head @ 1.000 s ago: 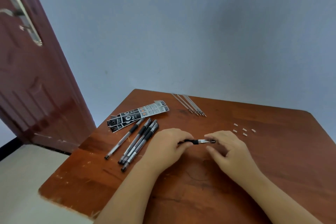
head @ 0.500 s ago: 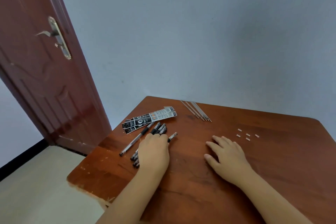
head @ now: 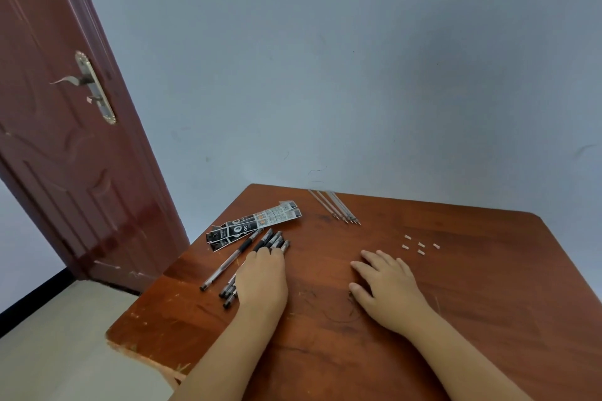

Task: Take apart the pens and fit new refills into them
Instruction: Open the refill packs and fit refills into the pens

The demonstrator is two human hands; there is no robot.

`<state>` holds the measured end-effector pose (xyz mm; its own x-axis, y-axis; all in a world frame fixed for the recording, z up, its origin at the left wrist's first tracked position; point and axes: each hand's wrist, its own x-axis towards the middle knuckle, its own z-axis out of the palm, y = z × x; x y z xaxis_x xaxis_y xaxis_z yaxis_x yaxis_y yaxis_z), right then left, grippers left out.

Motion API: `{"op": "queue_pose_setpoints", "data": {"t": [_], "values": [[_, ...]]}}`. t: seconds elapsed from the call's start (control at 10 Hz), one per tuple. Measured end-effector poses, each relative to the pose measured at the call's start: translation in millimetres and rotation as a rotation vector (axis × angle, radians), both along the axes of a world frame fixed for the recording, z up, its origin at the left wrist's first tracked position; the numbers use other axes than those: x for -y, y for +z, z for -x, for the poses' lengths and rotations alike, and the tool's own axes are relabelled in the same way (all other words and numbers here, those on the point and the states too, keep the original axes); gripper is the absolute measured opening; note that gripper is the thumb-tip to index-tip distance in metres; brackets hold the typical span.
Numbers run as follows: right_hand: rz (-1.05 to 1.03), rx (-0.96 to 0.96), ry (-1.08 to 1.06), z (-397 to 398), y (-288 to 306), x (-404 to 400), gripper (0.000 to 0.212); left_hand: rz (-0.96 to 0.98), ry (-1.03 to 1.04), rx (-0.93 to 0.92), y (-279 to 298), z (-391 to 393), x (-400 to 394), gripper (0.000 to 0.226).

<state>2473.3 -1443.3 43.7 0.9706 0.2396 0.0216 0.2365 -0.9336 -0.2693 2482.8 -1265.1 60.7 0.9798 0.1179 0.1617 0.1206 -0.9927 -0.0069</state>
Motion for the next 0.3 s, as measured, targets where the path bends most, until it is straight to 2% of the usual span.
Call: {"op": "queue_pose_setpoints", "data": {"t": [0.2,0.3], "values": [[-0.008,-0.015,-0.006,0.5,0.7,0.7,0.046,0.006,-0.039,0.031,3.2,6.4,4.7,0.033],[-0.038,-0.031,-0.006,2.1,1.8,2.7,0.045,0.030,-0.158,0.016,3.4,30.1,10.8,0.040]]}}
